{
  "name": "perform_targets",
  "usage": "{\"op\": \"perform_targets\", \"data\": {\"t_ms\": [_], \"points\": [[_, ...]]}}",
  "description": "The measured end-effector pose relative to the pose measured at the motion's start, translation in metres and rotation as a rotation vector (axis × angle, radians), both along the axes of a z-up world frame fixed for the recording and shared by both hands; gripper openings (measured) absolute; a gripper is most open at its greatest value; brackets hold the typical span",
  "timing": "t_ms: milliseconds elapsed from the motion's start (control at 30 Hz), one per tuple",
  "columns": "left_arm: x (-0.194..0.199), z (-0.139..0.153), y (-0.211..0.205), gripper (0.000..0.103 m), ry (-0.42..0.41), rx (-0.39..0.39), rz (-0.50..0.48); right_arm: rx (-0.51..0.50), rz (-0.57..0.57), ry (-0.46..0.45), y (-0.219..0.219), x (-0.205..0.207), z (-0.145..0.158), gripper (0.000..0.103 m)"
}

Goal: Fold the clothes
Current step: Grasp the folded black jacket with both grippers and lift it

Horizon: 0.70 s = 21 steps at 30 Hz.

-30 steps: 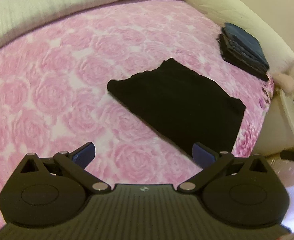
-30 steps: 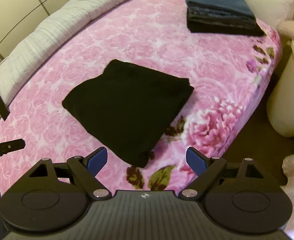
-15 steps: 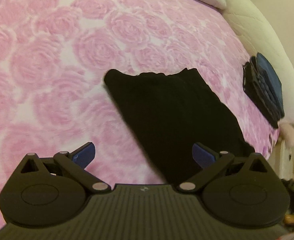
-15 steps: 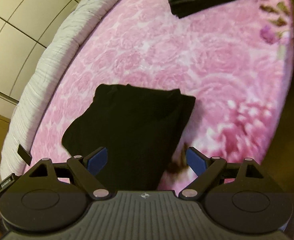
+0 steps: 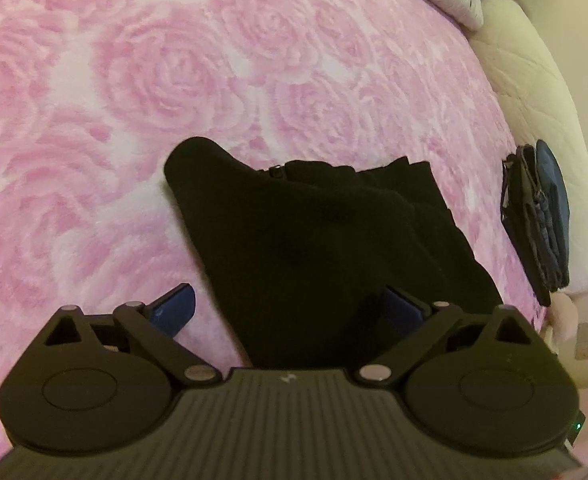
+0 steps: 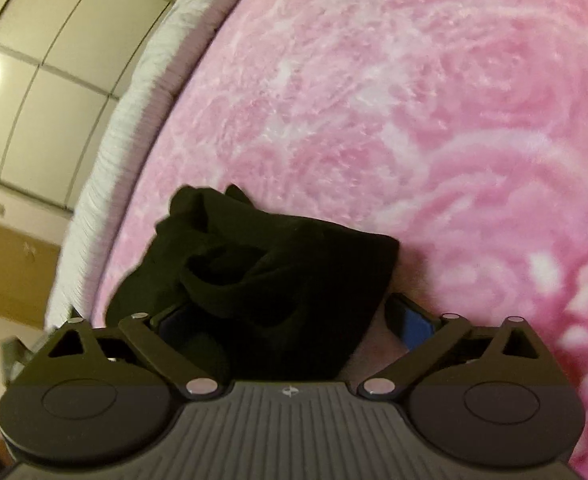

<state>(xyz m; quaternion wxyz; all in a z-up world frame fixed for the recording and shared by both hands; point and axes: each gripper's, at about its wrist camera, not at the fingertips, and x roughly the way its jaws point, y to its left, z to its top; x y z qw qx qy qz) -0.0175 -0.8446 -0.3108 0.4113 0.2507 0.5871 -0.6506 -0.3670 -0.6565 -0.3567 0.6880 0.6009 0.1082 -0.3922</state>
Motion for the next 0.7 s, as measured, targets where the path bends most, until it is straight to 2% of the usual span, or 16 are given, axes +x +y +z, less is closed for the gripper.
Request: {"op": "perform_targets", "data": {"t_ms": [33,100,267,333,400,433,467,533,700], "points": [[-0.001,-0.005,-0.005,0.095,0.009,0.007,-0.001,0.013,0.015,-0.029,0.0,0.004,0.0,0.081],[-0.003,-0.015,-0.014,0.095,0.027,0.02,-0.003,0.01,0.041,-0.024,0.0,0.014,-0.002,0.08],[-0.011,-0.035,-0.026,0.1,0.066,0.036,-0.01,0.024,0.009,-0.044,-0.01,0.02,-0.009,0.076],[-0.007,-0.036,-0.026,0.1,0.082,0.041,-0.002,0.043,0.007,-0.053,-0.013,0.02,-0.01,0.07],[-0.003,-0.036,-0.025,0.09,0.098,0.047,0.005,0.077,-0.011,-0.079,-0.012,0.016,-0.012,0.063],[0.001,-0.035,-0.025,0.086,0.107,0.051,0.009,0.089,-0.017,-0.088,-0.012,0.014,-0.013,0.056],[0.005,-0.034,-0.024,0.078,0.117,0.055,0.012,0.097,-0.023,-0.094,-0.012,0.012,-0.012,0.049],[0.001,-0.03,-0.022,0.072,0.091,0.034,0.003,0.101,-0.022,-0.094,-0.012,0.01,-0.009,0.038],[-0.014,-0.019,-0.018,0.061,0.008,-0.027,-0.026,0.114,-0.013,-0.072,-0.017,0.013,-0.002,0.034]]}}
